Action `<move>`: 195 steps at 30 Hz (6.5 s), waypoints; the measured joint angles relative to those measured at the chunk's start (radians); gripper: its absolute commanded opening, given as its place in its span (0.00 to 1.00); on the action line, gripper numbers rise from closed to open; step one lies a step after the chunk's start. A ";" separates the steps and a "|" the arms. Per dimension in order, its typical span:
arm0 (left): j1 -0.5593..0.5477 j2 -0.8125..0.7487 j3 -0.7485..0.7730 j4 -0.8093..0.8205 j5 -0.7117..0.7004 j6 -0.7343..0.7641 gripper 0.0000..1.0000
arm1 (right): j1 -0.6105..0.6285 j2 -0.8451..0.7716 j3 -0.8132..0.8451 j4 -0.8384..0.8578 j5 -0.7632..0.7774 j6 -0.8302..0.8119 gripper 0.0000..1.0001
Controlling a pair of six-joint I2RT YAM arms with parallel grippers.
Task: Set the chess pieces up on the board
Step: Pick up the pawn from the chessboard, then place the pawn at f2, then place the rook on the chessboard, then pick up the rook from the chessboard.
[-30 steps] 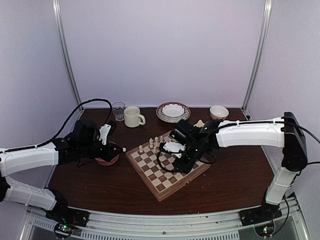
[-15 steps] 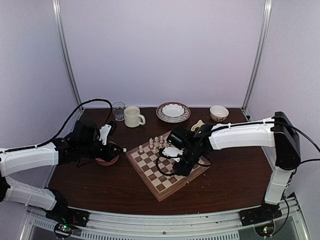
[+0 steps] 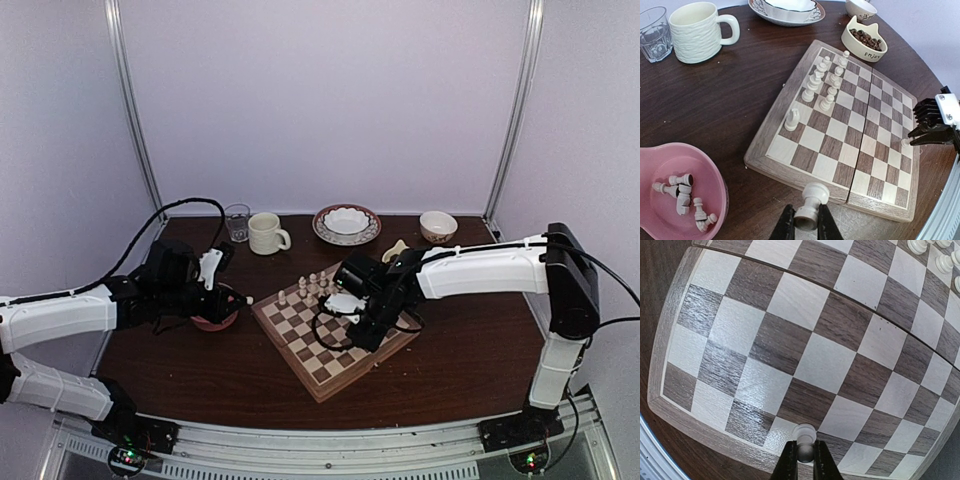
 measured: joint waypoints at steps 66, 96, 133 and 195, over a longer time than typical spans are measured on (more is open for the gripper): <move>0.000 -0.016 0.000 -0.003 -0.008 0.000 0.00 | -0.012 0.445 0.610 0.063 0.063 -0.019 0.03; 0.000 -0.016 0.000 -0.003 -0.008 0.000 0.00 | -0.012 0.470 0.680 0.035 0.086 -0.037 0.34; -0.433 0.610 0.754 -0.600 -0.282 0.058 0.00 | -0.136 -0.328 -0.380 0.657 0.413 0.213 0.34; -0.210 0.121 0.035 0.187 -0.621 0.099 0.56 | 0.033 -0.157 -0.284 0.735 -0.051 0.029 0.42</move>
